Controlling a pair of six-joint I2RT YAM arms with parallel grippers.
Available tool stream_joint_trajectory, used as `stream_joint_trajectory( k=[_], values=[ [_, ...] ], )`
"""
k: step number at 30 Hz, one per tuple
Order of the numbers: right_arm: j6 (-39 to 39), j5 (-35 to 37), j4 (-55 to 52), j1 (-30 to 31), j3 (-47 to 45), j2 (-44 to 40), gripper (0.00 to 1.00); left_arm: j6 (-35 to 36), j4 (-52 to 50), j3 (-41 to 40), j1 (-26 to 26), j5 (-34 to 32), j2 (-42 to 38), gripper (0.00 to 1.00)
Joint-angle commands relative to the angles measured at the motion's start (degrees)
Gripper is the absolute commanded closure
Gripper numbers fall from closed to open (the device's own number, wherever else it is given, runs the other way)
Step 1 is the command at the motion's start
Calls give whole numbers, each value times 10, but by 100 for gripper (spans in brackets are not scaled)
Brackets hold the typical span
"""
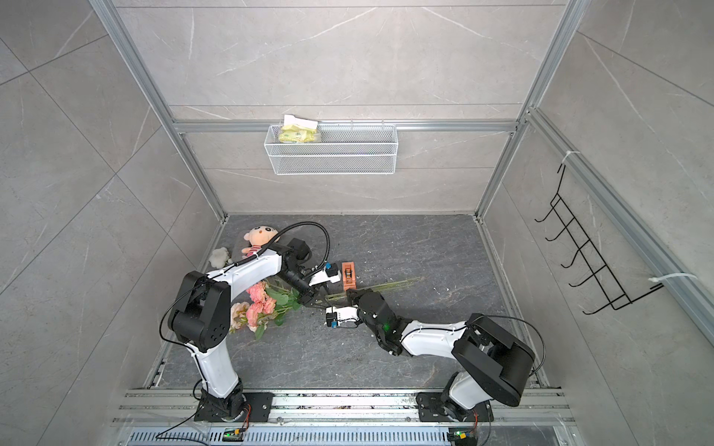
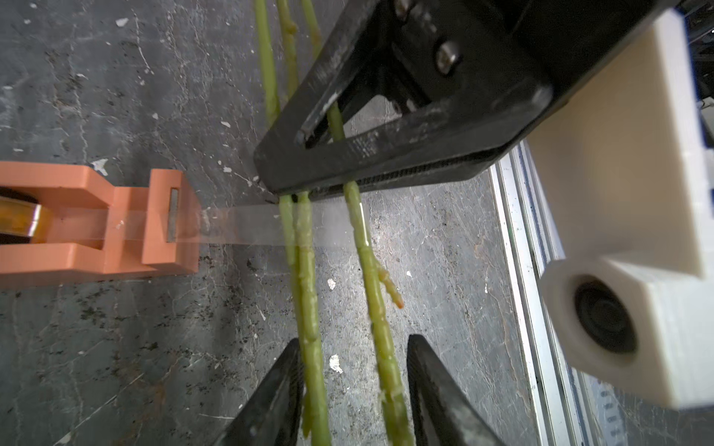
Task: Wrap bouquets with tape
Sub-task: Wrap the tape around the bouquet.
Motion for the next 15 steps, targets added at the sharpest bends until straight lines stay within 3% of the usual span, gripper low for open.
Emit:
stream_joint_trajectory(
  k=[1, 3, 4, 8, 10, 12, 15],
  values=[
    [5, 2, 49, 5, -4, -9, 100, 30, -42, 27, -4, -14, 5, 77],
    [12, 5, 35, 5, -2, -10, 100, 26, -37, 27, -4, -16, -3, 95],
    [20, 5, 16, 6, 0, -12, 100, 24, -31, 26, -4, -18, -10, 100],
    [100, 0, -87, 6, 19, -40, 97, 7, 5, 11, -9, -40, -39, 100],
    [156, -25, -175, 5, 40, -61, 88, -5, 28, -1, -13, -55, -59, 100],
    [220, -57, -242, 4, 58, -85, 74, -17, 65, -22, -19, -76, -84, 100],
    [337, -143, -445, -13, 128, -119, 49, -46, 144, -65, -38, -146, -133, 100]
  ],
)
